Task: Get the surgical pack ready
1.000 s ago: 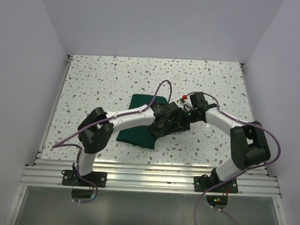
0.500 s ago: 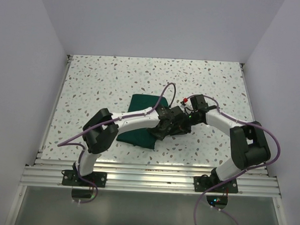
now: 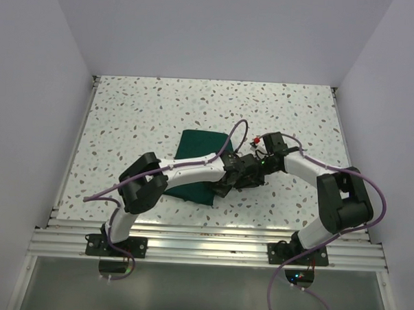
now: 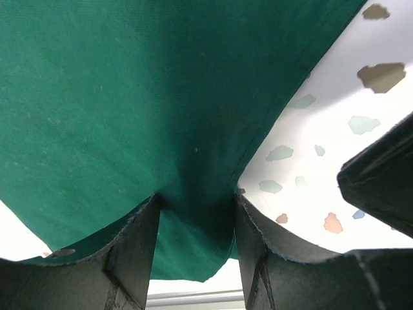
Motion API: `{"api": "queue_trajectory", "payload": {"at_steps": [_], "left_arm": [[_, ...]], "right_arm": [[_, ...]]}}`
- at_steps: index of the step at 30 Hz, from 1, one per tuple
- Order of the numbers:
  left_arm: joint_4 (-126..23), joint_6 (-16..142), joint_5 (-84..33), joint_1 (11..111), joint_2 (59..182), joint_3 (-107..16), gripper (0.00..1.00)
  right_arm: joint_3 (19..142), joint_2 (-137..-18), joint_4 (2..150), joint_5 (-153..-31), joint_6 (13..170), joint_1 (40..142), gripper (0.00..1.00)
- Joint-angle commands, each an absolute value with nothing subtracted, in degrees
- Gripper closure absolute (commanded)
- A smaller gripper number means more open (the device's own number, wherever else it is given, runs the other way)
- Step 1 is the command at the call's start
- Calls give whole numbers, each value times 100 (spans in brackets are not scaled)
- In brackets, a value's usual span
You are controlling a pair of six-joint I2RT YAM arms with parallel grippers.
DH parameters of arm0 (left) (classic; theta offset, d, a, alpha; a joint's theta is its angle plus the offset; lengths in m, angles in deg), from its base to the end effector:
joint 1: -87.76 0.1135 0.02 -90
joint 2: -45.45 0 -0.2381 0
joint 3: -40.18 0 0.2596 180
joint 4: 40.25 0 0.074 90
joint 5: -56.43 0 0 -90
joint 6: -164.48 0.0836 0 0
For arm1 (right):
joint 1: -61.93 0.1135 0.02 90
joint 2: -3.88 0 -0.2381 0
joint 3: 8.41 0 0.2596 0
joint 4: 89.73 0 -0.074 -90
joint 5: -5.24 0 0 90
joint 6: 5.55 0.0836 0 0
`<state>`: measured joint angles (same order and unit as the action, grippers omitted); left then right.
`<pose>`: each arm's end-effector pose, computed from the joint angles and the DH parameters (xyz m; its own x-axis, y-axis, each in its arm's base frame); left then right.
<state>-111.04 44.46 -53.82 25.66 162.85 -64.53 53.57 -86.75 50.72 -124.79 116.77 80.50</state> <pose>0.2128 -0.3401 0.1164 -0.8082 0.5232 -0.2704 0.4694 0.8495 0.2409 0.2689 0.1470 0.0990 -0.9952 0.0975 0.0055 0.0732 0.7072 0.7032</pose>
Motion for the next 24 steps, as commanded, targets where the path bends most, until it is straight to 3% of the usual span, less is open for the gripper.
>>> {"api": "queue_trajectory", "payload": {"at_steps": [1, 24], "left_arm": [[-11285, 4468, -5387, 2360, 16436, -6634, 48], [-11285, 4477, -5221, 2378, 16155, -6775, 87]], "right_arm": [[5356, -8639, 5265, -12703, 11609, 8092, 82], [5583, -8656, 5186, -12817, 11539, 8092, 82]]}}
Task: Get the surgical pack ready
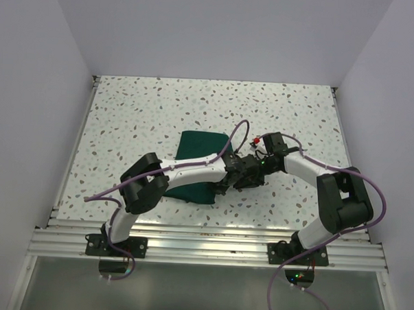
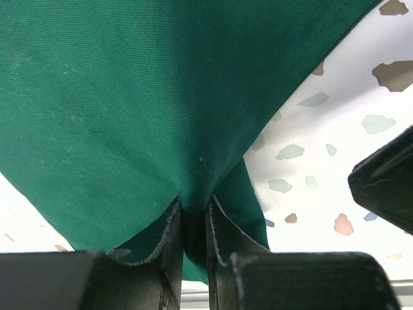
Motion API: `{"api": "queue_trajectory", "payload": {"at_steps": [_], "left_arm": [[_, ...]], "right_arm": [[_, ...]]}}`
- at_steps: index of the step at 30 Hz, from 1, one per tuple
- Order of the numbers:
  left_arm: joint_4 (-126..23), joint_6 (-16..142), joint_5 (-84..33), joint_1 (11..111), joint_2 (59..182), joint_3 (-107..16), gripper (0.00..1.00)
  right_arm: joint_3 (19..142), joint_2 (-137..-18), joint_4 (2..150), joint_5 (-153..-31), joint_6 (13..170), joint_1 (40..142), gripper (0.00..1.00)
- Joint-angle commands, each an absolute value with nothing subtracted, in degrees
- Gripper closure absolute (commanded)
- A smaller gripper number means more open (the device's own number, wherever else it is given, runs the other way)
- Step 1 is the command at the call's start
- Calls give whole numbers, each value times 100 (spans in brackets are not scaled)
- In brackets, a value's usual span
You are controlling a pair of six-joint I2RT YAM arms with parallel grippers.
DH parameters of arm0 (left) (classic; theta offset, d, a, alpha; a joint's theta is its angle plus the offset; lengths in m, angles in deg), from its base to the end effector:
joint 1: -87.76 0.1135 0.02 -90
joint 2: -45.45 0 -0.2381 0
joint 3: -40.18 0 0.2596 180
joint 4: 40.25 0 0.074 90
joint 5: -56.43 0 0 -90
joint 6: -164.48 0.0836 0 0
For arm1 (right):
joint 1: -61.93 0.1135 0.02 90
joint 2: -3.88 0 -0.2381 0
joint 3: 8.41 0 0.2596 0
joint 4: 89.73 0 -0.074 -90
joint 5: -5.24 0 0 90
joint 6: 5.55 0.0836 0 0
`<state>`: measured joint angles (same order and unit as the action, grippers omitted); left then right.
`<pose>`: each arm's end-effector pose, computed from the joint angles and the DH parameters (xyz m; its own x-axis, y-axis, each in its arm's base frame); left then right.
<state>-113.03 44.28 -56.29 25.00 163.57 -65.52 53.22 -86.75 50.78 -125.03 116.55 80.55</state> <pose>0.2111 -0.3394 0.1171 -0.7993 0.5389 -0.2659 0.4666 0.8354 0.2905 0.2672 0.1471 0.0975 -0.9957 0.0924 0.0090 0.0719 0.7063 0.7043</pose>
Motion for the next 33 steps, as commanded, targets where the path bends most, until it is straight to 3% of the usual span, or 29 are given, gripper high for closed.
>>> {"api": "queue_trajectory", "payload": {"at_steps": [1, 9, 20, 28, 29, 30, 33], "left_arm": [[-11285, 4451, -5194, 2378, 16120, -6775, 88], [-11197, 4372, -5158, 2510, 15663, -6705, 100], [-10854, 4389, -5054, 2606, 15276, -6380, 100], [-10837, 4372, -4948, 2633, 15311, -6221, 81], [-10837, 4372, -4948, 2633, 15294, -6213, 70], [-10854, 4354, -4965, 2633, 15276, -6195, 66], [-10845, 4363, -4957, 2642, 15250, -6107, 66]], "right_arm": [[5610, -8674, 5169, -12843, 11539, 8083, 82], [5970, -8718, 5265, -12941, 11741, 8083, 82], [6331, -9069, 5521, -13125, 12110, 8083, 85], [6120, -8929, 5301, -12967, 11847, 8083, 85], [6051, -8911, 5301, -12967, 11838, 8092, 85], [6024, -8894, 5301, -12958, 11838, 8092, 85], [5936, -8859, 5292, -12941, 11803, 8083, 85]]}}
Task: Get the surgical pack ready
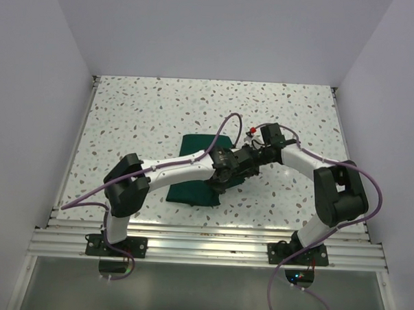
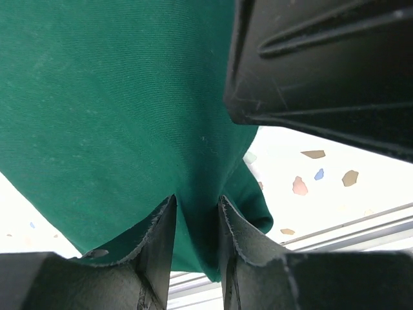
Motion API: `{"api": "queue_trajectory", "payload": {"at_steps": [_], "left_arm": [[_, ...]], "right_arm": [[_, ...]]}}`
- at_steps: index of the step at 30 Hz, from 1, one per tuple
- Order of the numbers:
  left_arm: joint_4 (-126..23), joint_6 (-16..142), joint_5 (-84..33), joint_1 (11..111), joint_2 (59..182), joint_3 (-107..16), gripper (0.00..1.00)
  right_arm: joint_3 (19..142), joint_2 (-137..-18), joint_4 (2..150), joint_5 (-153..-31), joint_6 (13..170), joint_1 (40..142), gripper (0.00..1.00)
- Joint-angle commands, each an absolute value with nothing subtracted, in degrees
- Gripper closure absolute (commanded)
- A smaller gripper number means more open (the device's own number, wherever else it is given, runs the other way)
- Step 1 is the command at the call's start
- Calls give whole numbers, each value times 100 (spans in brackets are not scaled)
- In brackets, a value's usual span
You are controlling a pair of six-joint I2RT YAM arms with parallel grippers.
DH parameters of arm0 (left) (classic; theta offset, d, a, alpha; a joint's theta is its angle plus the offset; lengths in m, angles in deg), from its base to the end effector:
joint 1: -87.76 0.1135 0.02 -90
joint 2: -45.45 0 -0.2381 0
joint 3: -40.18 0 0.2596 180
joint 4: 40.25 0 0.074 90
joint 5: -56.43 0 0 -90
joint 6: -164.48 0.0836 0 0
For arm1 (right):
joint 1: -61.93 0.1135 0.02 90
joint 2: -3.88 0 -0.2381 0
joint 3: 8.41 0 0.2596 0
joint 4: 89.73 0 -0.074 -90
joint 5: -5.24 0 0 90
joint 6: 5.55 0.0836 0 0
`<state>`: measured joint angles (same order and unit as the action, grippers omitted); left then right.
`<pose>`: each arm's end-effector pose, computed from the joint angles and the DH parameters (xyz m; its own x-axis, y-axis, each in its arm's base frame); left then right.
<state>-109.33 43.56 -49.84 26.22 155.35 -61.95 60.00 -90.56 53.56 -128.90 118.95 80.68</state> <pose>0.2080 -0.3347 0.1521 -0.8161 0.4706 -0.3354 0.4595 0.8804 0.1171 0.2967 0.1622 0.1178 -0.9955 0.0913 -0.0268 0.0377 0.6374 0.7696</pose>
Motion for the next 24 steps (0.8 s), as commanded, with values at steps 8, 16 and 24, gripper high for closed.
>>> {"api": "queue_trajectory", "payload": {"at_steps": [8, 16, 24], "left_arm": [[-10766, 4354, -4939, 2685, 15294, -6063, 82], [-10626, 4372, -4693, 2686, 15495, -6160, 57], [-10564, 4468, -4596, 2685, 15716, -6221, 80]], "right_arm": [[5892, -8832, 5274, -12940, 11750, 8092, 86], [5883, -8867, 5257, -12949, 11723, 8083, 85], [5830, -8867, 5274, -12984, 11723, 8092, 86]]}}
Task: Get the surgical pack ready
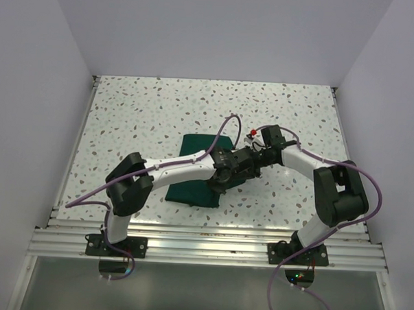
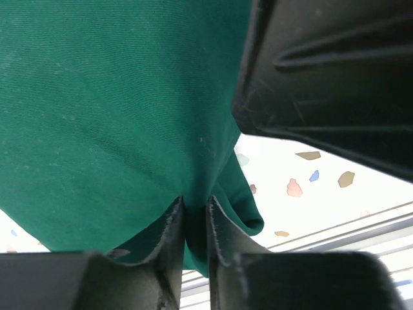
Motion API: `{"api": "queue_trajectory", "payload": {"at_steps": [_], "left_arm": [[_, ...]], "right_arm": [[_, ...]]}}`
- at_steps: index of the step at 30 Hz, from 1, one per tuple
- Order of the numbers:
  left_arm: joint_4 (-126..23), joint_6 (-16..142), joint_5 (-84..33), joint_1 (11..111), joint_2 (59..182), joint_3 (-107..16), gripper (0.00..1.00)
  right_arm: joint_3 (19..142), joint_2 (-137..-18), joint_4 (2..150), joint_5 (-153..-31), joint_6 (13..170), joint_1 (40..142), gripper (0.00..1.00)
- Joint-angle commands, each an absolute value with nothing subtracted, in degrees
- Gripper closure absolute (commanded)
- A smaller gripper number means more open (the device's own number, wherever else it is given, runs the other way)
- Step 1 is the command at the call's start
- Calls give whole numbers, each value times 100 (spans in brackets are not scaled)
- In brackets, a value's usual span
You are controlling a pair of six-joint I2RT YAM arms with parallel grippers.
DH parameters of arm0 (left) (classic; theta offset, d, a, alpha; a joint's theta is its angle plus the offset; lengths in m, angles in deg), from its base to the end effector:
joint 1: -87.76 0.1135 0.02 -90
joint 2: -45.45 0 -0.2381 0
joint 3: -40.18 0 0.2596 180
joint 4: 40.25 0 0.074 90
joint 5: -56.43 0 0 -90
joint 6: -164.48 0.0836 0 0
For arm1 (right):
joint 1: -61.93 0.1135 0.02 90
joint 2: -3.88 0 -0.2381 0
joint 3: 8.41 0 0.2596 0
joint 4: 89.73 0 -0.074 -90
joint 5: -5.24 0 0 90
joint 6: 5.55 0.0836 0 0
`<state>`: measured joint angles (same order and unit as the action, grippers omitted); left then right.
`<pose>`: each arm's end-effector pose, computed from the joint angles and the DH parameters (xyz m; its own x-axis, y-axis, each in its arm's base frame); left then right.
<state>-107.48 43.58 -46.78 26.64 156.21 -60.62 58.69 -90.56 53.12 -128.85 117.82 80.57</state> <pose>0.2073 -0.3362 0.1397 -0.8293 0.4684 -0.3047 0.4686 0.8800 0.0773 0.2910 0.1596 0.1107 -0.9966 0.0808 -0.0143 0.0415 0.6471 0.7613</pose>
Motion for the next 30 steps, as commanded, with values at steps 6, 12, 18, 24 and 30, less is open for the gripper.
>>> {"api": "queue_trajectory", "payload": {"at_steps": [6, 12, 18, 24, 30], "left_arm": [[-10432, 4504, -4386, 2721, 15786, -6195, 70], [-10388, 4477, -4394, 2721, 15829, -6169, 54], [-10283, 4504, -4245, 2721, 15997, -6186, 55], [-10318, 4556, -4315, 2738, 16129, -6222, 80], [-10406, 4521, -4403, 2782, 15787, -6204, 100]], "right_arm": [[5821, -8867, 5265, -12984, 11706, 8083, 86], [5813, -8867, 5265, -12976, 11697, 8092, 86], [5804, -8894, 5265, -12993, 11680, 8092, 86], [5751, -8902, 5283, -12993, 11680, 8092, 86], [5786, -8867, 5248, -13028, 11662, 8083, 86]]}}
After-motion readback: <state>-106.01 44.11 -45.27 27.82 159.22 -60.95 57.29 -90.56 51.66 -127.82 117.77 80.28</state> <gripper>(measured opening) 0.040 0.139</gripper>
